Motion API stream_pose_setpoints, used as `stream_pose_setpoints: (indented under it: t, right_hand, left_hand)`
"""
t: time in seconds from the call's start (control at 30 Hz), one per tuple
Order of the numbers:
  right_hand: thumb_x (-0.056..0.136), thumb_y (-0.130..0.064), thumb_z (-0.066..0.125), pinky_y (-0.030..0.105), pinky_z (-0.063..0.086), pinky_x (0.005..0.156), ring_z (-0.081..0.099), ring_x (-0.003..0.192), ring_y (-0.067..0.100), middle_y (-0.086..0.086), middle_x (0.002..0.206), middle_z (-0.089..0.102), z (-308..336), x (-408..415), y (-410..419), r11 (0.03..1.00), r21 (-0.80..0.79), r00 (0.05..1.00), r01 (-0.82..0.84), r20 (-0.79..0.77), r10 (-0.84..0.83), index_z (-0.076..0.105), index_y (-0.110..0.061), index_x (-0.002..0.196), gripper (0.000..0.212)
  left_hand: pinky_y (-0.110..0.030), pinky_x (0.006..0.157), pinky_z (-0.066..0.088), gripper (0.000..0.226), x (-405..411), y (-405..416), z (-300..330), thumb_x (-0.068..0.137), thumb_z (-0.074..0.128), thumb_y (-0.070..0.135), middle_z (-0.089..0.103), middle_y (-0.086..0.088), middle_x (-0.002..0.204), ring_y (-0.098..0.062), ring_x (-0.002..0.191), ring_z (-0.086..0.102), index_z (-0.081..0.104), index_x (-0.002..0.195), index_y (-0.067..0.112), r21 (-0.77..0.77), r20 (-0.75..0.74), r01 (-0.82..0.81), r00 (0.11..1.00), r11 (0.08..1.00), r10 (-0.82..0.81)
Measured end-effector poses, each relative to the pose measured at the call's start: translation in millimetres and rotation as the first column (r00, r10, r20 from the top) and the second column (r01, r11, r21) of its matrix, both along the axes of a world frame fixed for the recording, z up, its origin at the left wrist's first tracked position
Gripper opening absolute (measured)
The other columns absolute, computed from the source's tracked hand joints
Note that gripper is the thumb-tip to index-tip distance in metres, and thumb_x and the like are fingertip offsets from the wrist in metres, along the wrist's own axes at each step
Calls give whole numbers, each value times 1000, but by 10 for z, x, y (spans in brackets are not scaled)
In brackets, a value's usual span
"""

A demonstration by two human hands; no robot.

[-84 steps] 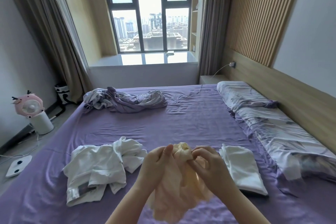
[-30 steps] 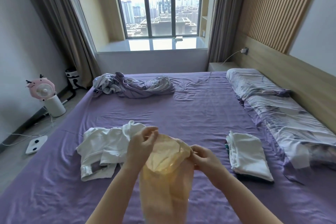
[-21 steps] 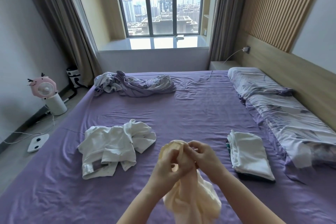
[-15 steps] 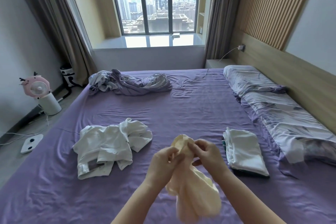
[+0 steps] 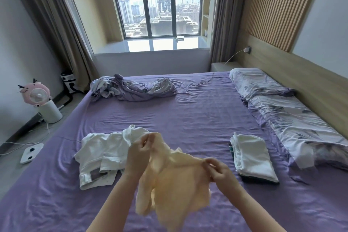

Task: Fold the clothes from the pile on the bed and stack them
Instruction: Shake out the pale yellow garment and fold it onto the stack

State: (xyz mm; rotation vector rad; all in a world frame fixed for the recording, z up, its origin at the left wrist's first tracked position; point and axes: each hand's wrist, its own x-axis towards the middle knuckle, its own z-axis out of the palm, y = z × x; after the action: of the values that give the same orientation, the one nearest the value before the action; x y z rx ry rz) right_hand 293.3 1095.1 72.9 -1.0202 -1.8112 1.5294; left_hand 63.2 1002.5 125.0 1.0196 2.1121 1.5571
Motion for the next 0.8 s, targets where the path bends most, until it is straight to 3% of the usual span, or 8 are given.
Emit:
stream_pose_setpoints:
  t: [0.1, 0.2, 0.27, 0.4, 0.53, 0.67, 0.73, 0.8]
  right_hand:
    - [94, -15, 54, 20, 38, 57, 46, 56, 5, -10, 60, 54, 23, 10, 91, 990, 110, 992, 89, 79, -98, 61, -23, 81, 16]
    - [89, -21, 61, 14, 36, 52, 47, 50, 0, -8, 60, 59, 119, -84, 84, 982, 164, 988, 96, 106, -114, 63, -24, 86, 5]
    - [86, -15, 64, 13, 40, 60, 57, 61, 0, -5, 70, 68, 197, -162, 56, 983, 174, 994, 52, 84, -67, 65, -21, 86, 6]
    - [89, 0, 57, 17, 43, 55, 59, 57, 10, 4, 80, 74, 347, -287, 3, 997, 32, 990, -76, -116, 80, 63, -6, 94, 11]
    - [90, 4, 53, 21, 44, 52, 54, 49, 12, 3, 71, 72, 423, -377, 27, 994, 2, 983, -113, -143, 112, 61, -6, 93, 13]
    - [87, 3, 56, 22, 48, 56, 62, 56, 9, -2, 71, 67, 332, -315, 38, 992, 74, 994, -106, 27, 104, 59, -16, 85, 19]
    - [84, 6, 53, 26, 51, 63, 68, 68, 14, 2, 80, 65, 234, -239, 32, 993, 88, 994, -79, 76, 73, 57, -15, 83, 22]
    - [78, 8, 51, 28, 51, 70, 68, 79, 17, 4, 84, 65, 163, -162, 25, 993, 91, 993, -77, 91, 68, 57, -14, 82, 24]
  left_hand:
    - [-22, 58, 42, 18, -169, -100, -71, 93, 58, 26, 59, 14, 51, -4, 55, 55, 69, 81, 32, -44, -46, -72, 997, 996, 70]
    - [-21, 63, 41, 6, -151, -144, -107, 86, 68, 25, 63, 13, 68, -13, 72, 62, 66, 91, 25, -71, -112, -106, 989, 992, 98]
    - [-24, 67, 40, 37, -72, -153, -136, 80, 73, 28, 59, 11, 78, -16, 79, 62, 56, 113, 22, -109, -139, -135, 983, 985, 120]
    - [-24, 78, 42, 64, 214, -127, -188, 68, 78, 50, 58, 8, 87, -9, 86, 57, 52, 125, 37, -226, -220, 188, 946, 956, -238]
    - [-23, 79, 40, 34, 554, 22, -322, 75, 70, 51, 60, 7, 91, -10, 92, 57, 70, 104, 32, -505, -363, 233, 816, 831, -450]
    - [-21, 70, 45, 10, 678, 161, -269, 84, 67, 27, 69, 9, 77, 2, 74, 61, 74, 83, 20, -321, -67, 285, 945, 903, -321]
    - [-13, 67, 44, 8, 689, 200, -138, 85, 68, 19, 68, 8, 79, 9, 67, 58, 74, 90, 18, -181, 120, 299, 952, 937, -280]
    - [-14, 65, 45, 17, 680, 230, -29, 87, 66, 14, 63, 2, 81, -2, 69, 57, 70, 103, 15, -51, 325, 246, 921, 968, -217]
